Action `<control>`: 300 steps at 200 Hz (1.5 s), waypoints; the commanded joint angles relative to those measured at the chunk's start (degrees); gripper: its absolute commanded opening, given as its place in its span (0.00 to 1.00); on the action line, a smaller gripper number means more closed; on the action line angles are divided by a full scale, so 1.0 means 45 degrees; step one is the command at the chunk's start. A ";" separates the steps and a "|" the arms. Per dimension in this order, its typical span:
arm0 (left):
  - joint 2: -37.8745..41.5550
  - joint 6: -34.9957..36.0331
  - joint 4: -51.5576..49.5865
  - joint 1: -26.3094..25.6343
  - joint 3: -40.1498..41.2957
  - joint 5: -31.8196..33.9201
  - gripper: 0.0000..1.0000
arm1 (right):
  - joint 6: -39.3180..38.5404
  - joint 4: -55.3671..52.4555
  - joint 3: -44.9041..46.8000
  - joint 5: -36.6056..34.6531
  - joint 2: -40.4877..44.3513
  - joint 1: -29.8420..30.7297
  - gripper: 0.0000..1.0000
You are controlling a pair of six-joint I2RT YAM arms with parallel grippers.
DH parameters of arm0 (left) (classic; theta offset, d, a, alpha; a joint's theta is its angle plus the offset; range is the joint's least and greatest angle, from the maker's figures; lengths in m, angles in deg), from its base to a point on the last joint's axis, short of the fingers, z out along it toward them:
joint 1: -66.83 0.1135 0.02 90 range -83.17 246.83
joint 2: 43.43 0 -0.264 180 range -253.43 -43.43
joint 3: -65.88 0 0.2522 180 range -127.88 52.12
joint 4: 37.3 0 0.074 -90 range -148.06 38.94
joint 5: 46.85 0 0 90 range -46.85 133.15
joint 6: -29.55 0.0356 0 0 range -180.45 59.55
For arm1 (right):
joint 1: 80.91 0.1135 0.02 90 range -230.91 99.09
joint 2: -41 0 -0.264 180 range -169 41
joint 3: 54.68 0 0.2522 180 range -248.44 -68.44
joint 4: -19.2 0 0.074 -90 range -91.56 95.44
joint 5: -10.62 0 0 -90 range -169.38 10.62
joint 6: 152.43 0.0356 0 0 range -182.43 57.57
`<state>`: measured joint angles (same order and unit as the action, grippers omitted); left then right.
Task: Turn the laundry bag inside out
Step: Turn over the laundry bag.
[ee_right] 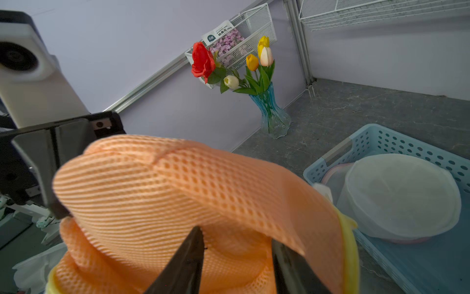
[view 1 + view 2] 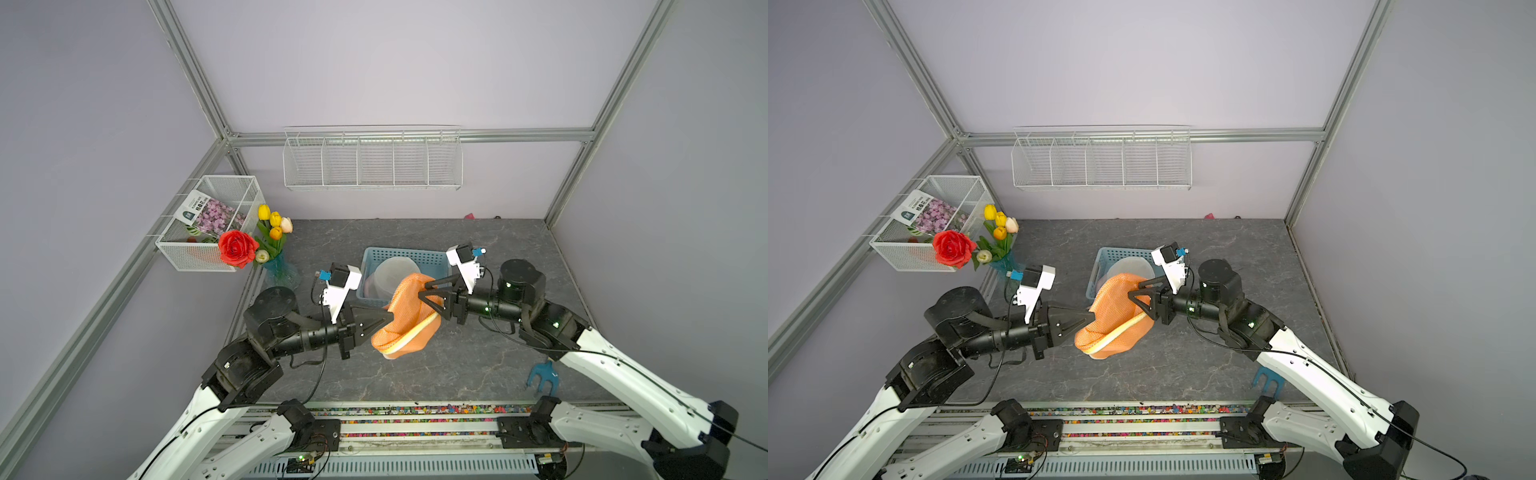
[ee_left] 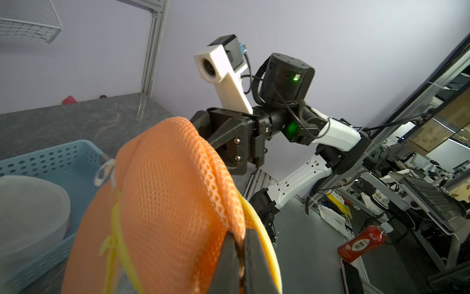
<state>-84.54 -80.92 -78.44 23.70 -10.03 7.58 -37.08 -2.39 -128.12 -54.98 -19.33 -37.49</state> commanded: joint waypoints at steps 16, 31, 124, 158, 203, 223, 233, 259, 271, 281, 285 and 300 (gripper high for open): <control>0.0320 -0.0041 0.0342 -0.0007 -0.0233 -0.0934 0.00 | 0.0594 0.0946 0.0587 0.1211 0.0050 -0.0219 0.51; 0.0267 0.0002 0.0460 -0.0013 -0.0018 -0.0970 0.00 | 0.1020 0.2174 0.1009 0.2359 0.0293 -0.0221 0.54; 0.0395 -0.0211 0.1240 -0.0004 0.0488 -0.2365 0.00 | 0.0870 0.3391 0.1284 0.4471 0.0753 -0.0397 0.76; 0.0345 -0.0076 0.1166 0.0002 0.0574 -0.1524 0.00 | 0.1095 0.4108 0.1147 0.5740 0.0058 0.0184 0.66; 0.0183 0.0368 -0.1059 0.0073 0.0219 0.2169 0.00 | 0.1068 0.4037 0.1419 0.5080 0.0879 0.0001 0.00; -0.0014 0.0233 -0.1337 0.0059 0.0241 0.2818 0.00 | 0.1269 0.4159 0.1273 0.5115 0.0845 0.0003 0.00; -0.0103 0.0174 -0.1457 0.0064 0.0243 0.3094 0.00 | 0.1325 0.4055 0.1166 0.4618 0.0868 0.0022 0.00; -0.0373 0.0316 -0.2548 0.0059 -0.0374 0.4234 0.44 | -0.0800 -0.0822 -0.0780 0.1826 0.0507 0.0191 0.00; -0.0359 0.0434 -0.2887 0.0072 -0.0566 0.4891 0.51 | -0.1566 -0.2903 -0.1709 0.0967 -0.0038 0.0351 0.00; -0.0358 0.0581 -0.3064 0.0059 -0.0689 0.5096 0.55 | -0.1877 -0.3440 -0.1967 0.1181 -0.0389 0.0351 0.00; -0.0358 0.0637 -0.3121 0.0067 -0.0745 0.5152 0.57 | -0.1967 -0.3614 -0.2022 0.1257 -0.0489 0.0351 0.00; -0.0671 0.0835 -0.3247 0.0058 -0.0927 0.4968 0.64 | -0.2411 -0.4362 -0.2320 0.1274 -0.0857 0.0423 0.00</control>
<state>-86.70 -79.35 -89.39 23.70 -11.49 26.57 -41.46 -10.48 -136.73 -46.59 -20.54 -36.14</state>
